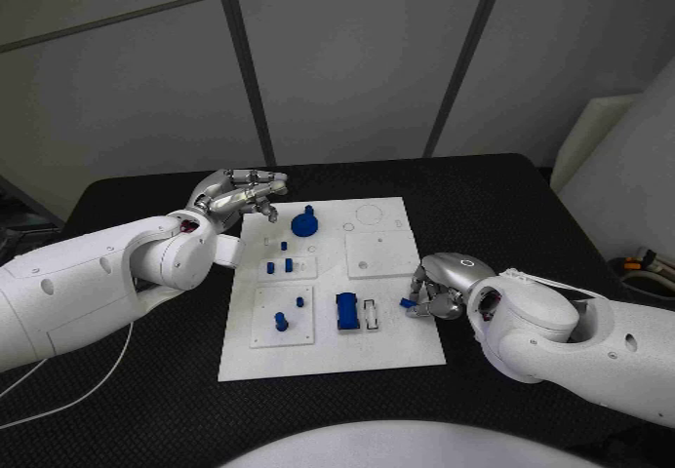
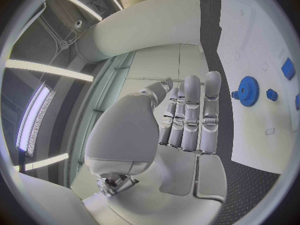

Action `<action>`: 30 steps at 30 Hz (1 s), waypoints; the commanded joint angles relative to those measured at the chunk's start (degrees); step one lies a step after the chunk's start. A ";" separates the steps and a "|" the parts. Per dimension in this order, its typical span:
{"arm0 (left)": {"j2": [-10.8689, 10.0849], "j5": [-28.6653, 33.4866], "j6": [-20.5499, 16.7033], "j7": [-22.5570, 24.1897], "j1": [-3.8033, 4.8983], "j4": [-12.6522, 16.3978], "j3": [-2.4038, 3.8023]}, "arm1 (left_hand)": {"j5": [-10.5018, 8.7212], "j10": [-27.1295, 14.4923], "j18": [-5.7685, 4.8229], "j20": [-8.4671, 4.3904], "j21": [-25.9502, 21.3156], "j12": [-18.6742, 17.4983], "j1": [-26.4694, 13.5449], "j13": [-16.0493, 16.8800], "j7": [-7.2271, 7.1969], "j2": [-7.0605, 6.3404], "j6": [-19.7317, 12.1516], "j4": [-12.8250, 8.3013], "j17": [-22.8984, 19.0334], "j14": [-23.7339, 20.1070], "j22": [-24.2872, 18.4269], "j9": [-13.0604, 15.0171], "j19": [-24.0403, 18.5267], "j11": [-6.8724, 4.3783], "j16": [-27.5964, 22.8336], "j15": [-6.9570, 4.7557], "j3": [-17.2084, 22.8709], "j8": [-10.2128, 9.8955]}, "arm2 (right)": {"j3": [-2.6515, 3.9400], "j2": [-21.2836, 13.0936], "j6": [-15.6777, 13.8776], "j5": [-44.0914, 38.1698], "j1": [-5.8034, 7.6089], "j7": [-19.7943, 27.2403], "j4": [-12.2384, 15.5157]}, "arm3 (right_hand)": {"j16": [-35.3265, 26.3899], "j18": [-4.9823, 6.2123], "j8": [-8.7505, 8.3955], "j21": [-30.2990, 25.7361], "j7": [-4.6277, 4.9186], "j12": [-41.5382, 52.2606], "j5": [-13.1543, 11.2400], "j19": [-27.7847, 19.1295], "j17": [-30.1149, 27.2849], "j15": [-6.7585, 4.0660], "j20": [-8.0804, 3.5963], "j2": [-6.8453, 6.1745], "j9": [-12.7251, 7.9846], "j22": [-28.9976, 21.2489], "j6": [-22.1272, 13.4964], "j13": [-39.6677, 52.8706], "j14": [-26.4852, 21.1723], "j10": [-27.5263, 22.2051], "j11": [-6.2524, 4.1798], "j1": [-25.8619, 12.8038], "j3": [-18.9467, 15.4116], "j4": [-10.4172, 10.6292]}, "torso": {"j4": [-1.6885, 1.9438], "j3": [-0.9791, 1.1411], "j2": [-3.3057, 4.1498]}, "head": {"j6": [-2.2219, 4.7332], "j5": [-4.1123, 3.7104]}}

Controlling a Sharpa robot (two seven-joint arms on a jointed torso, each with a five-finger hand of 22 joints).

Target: Assemble the parts on the task board

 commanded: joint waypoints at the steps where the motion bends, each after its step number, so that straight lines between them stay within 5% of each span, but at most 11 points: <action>1: -0.06 0.09 0.74 0.02 0.07 0.15 0.04 | -0.07 -0.40 2.02 0.09 -0.38 0.33 0.15 0.10 0.24 0.48 -0.21 0.06 -0.12 -0.38 -0.10 -0.06 -0.26 0.02 0.38 0.08 -0.35 0.06 | -0.63 0.20 5.70 -2.52 -0.67 -2.84 -0.71 | -0.10 -0.13 -0.49 0.11 0.03 -0.33 0.48 1.10 1.34 -0.37 -0.34 2.07 0.09 9.73 0.42 -0.38 3.29 0.14 -0.47 2.76 0.76 0.02 | -0.02 0.00 0.05 | -0.03 -0.07; 9: -0.14 0.09 0.80 -0.03 0.06 0.21 0.04 | -0.07 -0.40 2.02 0.09 -0.38 0.33 0.15 0.10 0.24 0.48 -0.21 0.06 -0.12 -0.38 -0.10 -0.06 -0.26 0.02 0.38 0.08 -0.35 0.06 | -0.63 0.48 4.57 -2.64 -0.72 -4.71 -0.26 | -0.08 -0.16 -1.10 0.16 -0.05 -0.49 3.16 1.19 1.48 -0.38 -0.33 1.89 0.14 9.85 0.71 -0.35 3.32 0.27 -0.51 1.37 2.99 1.08 | 0.01 0.05 0.03 | -0.06 -0.25; 19: -0.03 0.09 0.85 -0.03 0.01 0.15 0.04 | -0.05 -0.46 2.02 0.08 -0.41 0.38 0.25 0.11 0.24 0.50 -0.24 0.01 -0.17 -0.41 -0.12 -0.06 -0.26 0.02 0.39 0.08 -0.36 0.06 | -0.59 -0.49 1.23 4.84 -0.67 -4.97 1.81 | 0.22 -0.26 -1.85 0.44 -0.12 -0.23 2.58 1.51 2.03 -0.48 -0.42 2.81 0.18 10.20 0.50 -0.04 3.45 0.70 -0.58 -0.23 6.48 2.67 | 0.06 -0.11 -0.05 | 0.09 -0.22; 30: -0.13 0.09 1.05 -0.02 0.01 0.27 0.05 | -0.07 -0.53 2.02 0.10 -0.45 0.43 0.16 0.12 0.27 0.44 -0.27 0.05 -0.21 -0.43 -0.14 -0.06 -0.26 0.06 0.41 0.10 -0.48 0.05 | -0.57 0.15 -11.72 17.77 -0.62 -1.11 2.76 | 0.13 -0.28 -2.00 0.51 -0.21 -0.20 1.07 1.61 1.94 -0.48 -0.42 1.41 0.47 10.32 1.06 0.13 3.43 0.92 -0.61 -2.24 8.63 3.82 | 0.05 -0.03 0.01 | 0.19 0.24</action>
